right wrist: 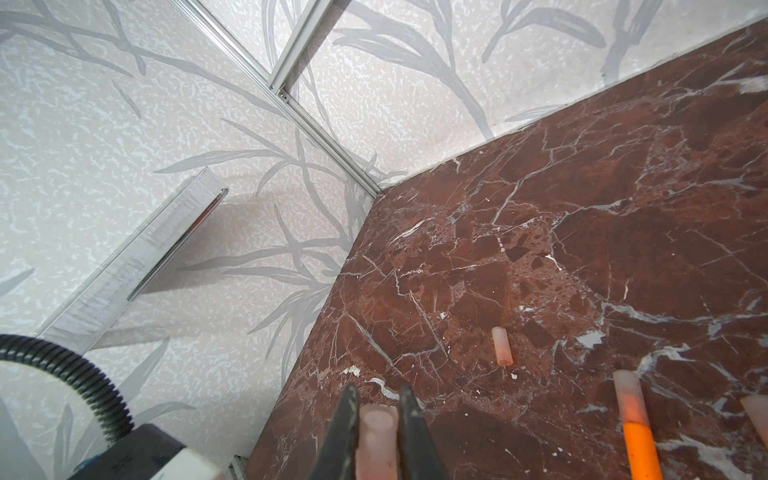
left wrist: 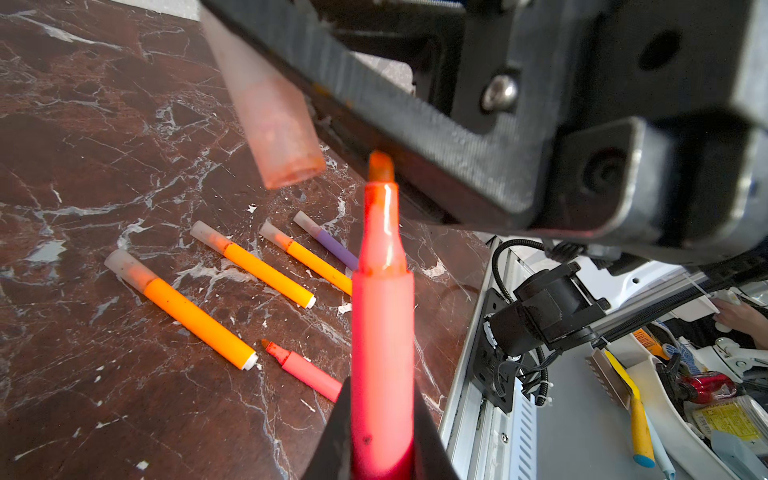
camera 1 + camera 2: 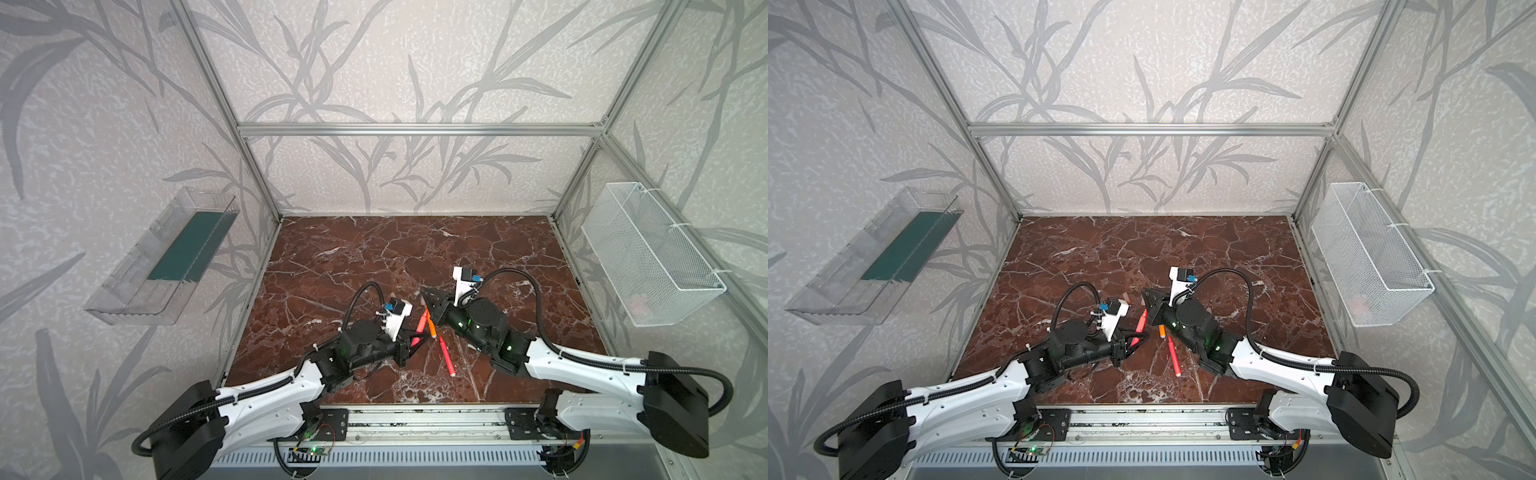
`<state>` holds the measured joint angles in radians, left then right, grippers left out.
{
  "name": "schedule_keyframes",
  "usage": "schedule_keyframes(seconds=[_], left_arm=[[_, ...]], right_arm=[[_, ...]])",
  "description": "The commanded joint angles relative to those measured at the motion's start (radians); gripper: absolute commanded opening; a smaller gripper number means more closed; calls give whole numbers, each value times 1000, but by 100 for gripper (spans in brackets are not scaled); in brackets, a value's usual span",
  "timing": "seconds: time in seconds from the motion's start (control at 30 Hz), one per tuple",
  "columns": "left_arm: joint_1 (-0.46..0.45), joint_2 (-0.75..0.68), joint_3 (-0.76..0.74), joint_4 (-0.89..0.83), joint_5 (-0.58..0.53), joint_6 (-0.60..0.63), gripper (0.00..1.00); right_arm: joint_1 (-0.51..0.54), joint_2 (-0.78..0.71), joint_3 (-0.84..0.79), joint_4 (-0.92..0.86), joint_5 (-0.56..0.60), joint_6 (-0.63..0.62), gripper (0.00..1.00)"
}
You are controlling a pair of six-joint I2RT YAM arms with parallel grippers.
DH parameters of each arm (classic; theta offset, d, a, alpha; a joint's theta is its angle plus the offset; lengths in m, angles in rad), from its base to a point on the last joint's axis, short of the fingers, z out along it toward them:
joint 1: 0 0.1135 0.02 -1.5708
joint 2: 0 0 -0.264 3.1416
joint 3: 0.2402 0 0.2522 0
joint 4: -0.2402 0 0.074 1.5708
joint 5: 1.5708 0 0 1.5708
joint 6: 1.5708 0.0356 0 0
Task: Insert the pens into the pen caps
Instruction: 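Align the cap above the pink marker tip with the right gripper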
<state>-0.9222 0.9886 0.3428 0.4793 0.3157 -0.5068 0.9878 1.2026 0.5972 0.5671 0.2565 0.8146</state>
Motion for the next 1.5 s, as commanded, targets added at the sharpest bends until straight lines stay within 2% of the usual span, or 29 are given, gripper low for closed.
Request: schedule_keyframes(seconds=[0.0, 0.23, 0.77, 1.47], left_arm=[[-6, -16, 0, 33, 3, 24, 0], [-6, -33, -4, 19, -20, 30, 0], [-6, -31, -3, 1, -61, 31, 0], [-6, 7, 7, 21, -44, 28, 0]], right_arm=[[9, -31, 4, -10, 32, -23, 0], [9, -87, -5, -40, 51, -34, 0], [8, -70, -21, -3, -4, -9, 0], [8, -113, 4, -34, 4, -51, 0]])
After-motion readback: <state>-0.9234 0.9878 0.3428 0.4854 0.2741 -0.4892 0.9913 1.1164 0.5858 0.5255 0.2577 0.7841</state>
